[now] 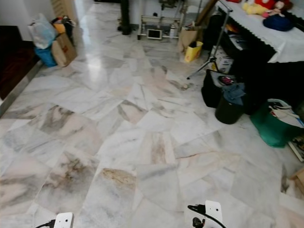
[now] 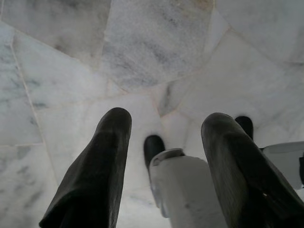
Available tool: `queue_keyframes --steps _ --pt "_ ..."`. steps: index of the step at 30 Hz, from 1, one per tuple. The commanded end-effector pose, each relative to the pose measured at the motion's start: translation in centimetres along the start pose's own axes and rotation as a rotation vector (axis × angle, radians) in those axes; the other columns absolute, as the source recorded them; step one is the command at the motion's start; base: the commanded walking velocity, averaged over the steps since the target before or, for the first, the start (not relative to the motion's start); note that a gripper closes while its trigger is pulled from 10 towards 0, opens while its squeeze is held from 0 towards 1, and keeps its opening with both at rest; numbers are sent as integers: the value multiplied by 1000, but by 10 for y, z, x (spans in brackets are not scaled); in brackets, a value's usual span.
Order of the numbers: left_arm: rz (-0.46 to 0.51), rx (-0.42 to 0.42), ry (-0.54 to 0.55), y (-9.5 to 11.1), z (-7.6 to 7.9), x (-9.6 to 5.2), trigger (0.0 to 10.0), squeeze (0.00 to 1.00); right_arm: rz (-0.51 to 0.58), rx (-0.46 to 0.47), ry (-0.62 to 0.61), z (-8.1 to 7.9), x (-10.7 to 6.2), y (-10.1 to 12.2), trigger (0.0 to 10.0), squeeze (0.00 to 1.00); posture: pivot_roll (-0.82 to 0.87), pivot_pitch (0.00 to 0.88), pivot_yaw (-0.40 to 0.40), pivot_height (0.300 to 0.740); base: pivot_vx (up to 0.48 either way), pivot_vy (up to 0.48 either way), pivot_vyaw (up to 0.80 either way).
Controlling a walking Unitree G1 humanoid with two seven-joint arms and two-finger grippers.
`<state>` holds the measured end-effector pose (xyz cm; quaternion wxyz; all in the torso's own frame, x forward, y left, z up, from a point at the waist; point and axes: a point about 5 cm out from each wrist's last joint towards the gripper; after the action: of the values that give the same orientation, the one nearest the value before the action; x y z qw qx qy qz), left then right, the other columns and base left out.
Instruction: Hang keys on a hook
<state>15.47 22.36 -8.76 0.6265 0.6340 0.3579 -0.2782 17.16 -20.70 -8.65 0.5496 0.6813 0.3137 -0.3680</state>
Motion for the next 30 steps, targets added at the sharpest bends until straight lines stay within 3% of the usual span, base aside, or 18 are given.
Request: queue_keyframes --steps 1,17,30 --pt "-29 5 8 -8 -1 -2 10000 0 -19 14 -11 2 -1 -4 10000 0 108 26 -70 740 0 0 -775" --pt "-21 89 38 6 -19 0 10000 0 -9 69 -4 -16 3 -2 10000 0 109 0 12 740 0 0 -776" --pt "-8 124 12 17 -8 4 10000 0 -23 66 -23 -15 3 -3 10000 0 91 0 20 740 0 0 -775"
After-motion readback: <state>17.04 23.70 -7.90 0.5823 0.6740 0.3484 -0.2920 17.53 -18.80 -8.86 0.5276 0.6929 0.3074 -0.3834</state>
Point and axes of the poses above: a point about 5 cm out from each wrist's last joint towards the gripper, its own x axis pointing out of the wrist towards the gripper, its own y axis along the axis of the wrist's last joint, z = x × y, and after that the axes turned 1 degree about x, right-handed
